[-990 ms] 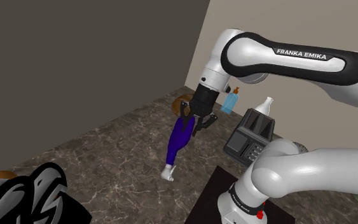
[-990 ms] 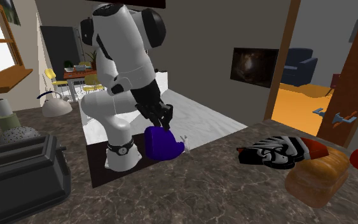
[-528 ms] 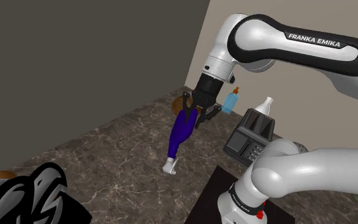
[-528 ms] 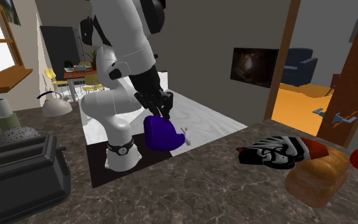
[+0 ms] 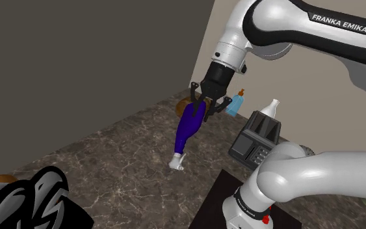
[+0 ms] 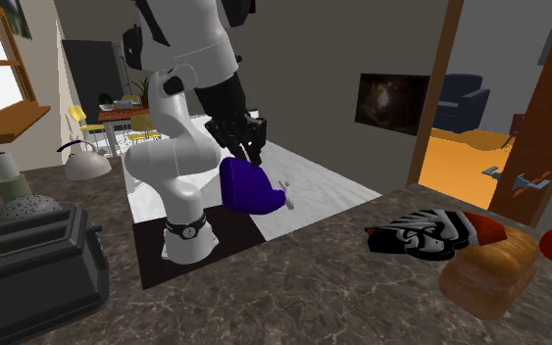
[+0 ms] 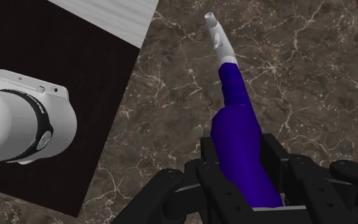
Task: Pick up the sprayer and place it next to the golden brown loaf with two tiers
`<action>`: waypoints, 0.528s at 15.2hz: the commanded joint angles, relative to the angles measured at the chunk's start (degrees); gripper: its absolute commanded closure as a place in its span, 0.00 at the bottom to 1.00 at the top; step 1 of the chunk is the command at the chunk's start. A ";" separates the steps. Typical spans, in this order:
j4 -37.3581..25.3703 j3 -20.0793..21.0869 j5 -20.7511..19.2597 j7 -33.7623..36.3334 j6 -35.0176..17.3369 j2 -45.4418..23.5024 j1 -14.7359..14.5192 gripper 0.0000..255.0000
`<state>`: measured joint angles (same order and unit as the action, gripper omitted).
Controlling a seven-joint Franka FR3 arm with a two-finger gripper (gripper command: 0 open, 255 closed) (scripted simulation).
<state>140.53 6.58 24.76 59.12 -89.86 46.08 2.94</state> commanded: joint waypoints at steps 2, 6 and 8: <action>-2.61 -0.33 -0.28 0.71 2.03 -0.48 0.03 1.00; -6.06 -0.73 -0.56 1.65 4.61 -1.21 0.02 1.00; -7.84 -0.91 -0.68 2.12 5.88 -1.64 0.01 1.00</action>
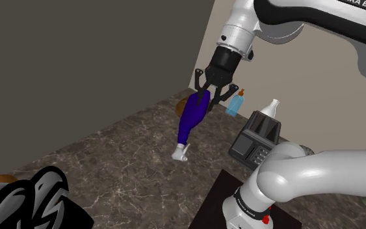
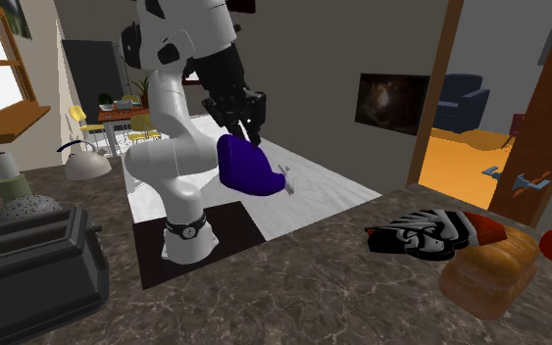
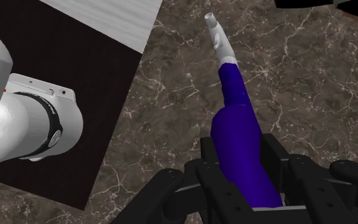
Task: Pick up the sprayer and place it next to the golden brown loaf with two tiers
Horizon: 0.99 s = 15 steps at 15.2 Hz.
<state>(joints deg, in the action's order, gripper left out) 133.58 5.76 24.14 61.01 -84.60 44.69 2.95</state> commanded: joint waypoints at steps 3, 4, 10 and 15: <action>-3.22 0.94 0.62 1.57 0.69 -1.98 -0.29 1.00; -4.10 2.11 1.32 2.51 -0.27 -3.38 -0.54 1.00; -10.79 8.96 4.12 8.27 -5.78 -12.66 -1.58 1.00; -18.16 14.46 4.25 13.56 -9.87 -21.58 -2.08 1.00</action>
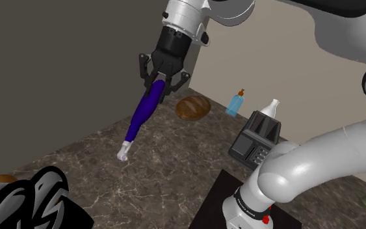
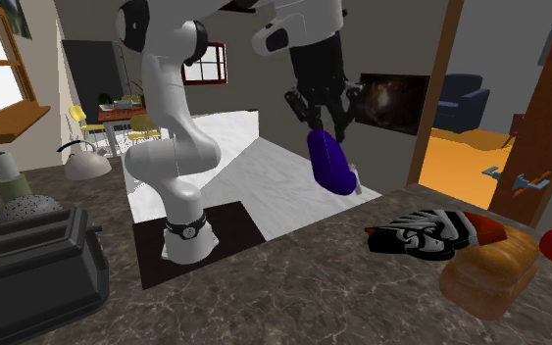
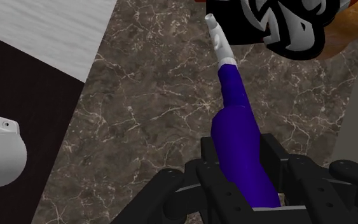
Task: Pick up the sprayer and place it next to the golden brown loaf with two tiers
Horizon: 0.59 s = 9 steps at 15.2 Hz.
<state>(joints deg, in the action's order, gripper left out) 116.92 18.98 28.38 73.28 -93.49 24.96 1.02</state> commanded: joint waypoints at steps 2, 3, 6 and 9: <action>-4.91 3.41 -0.61 3.62 -2.43 -5.75 -0.34 1.00; -6.73 4.48 -1.08 4.85 -3.11 -7.78 -0.45 1.00; -12.65 7.64 -3.24 8.81 -4.91 -14.23 -0.95 1.00; -19.39 10.51 -6.58 13.21 -6.21 -21.31 -2.02 1.00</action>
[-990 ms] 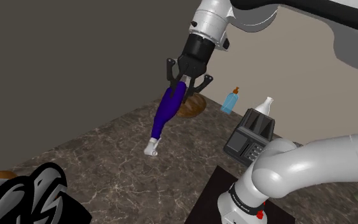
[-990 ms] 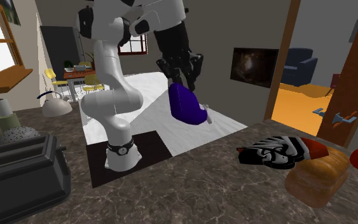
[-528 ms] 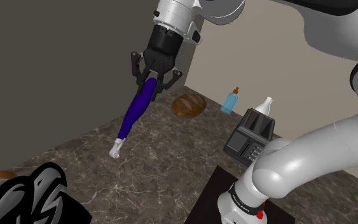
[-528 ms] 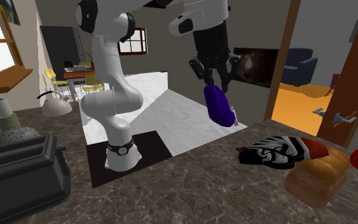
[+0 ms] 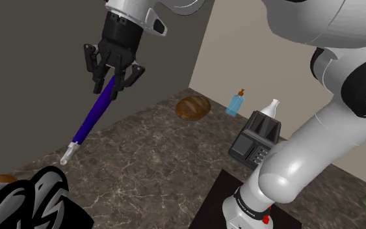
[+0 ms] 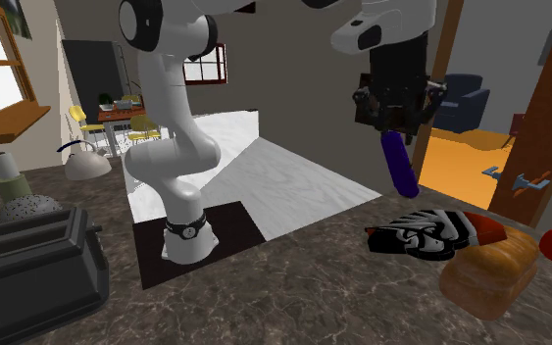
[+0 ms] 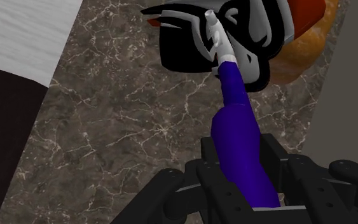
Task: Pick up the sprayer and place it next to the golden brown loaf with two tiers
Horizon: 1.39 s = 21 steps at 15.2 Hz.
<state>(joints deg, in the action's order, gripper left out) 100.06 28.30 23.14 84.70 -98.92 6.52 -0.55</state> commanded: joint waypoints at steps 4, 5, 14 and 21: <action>-13.25 4.10 -7.55 8.14 -1.18 -13.40 -3.41 1.00; -16.35 4.54 -9.33 9.73 -0.93 -16.23 -4.55 1.00; -14.21 4.66 -10.83 10.00 -5.77 -19.05 -5.92 1.00; -8.44 4.59 -10.19 8.39 -10.97 -18.67 -5.62 1.00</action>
<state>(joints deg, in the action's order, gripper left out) 90.70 32.91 12.78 93.40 -109.14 -12.33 -6.28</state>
